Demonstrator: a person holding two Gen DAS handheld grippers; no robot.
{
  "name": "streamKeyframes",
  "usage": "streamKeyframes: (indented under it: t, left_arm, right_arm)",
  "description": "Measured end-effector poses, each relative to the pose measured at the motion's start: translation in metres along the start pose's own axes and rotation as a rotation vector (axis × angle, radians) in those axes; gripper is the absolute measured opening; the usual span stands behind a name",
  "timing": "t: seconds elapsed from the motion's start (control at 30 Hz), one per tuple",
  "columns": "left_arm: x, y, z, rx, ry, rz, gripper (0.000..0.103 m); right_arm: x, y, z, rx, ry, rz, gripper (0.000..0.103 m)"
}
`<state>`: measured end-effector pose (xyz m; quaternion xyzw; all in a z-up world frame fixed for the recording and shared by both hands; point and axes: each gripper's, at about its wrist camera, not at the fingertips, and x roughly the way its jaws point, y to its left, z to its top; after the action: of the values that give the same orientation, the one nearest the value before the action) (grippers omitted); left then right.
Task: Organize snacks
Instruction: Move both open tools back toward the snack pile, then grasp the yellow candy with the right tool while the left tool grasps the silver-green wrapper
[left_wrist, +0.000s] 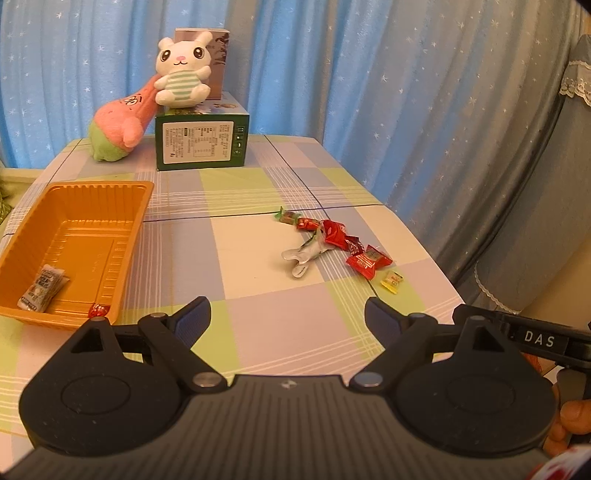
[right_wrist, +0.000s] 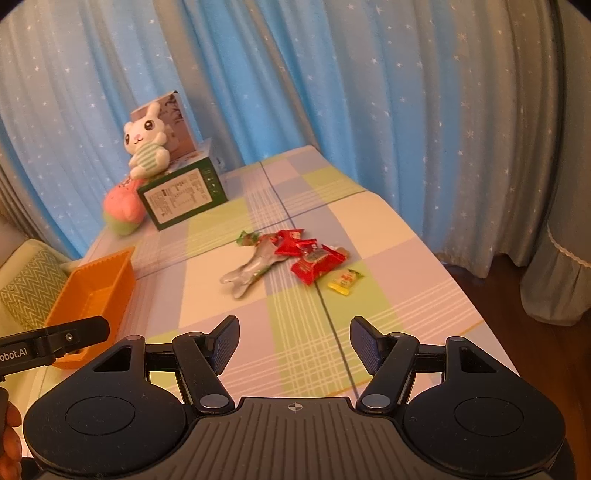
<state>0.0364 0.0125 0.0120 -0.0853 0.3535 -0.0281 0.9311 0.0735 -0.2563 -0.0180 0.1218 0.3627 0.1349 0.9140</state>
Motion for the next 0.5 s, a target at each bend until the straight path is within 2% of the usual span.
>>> streamKeyframes:
  t: [0.5]
  left_arm:
    - [0.044, -0.017, 0.013, 0.057, 0.017, -0.003, 0.089]
  right_arm:
    - [0.032, -0.027, 0.008, 0.039, -0.006, -0.029, 0.066]
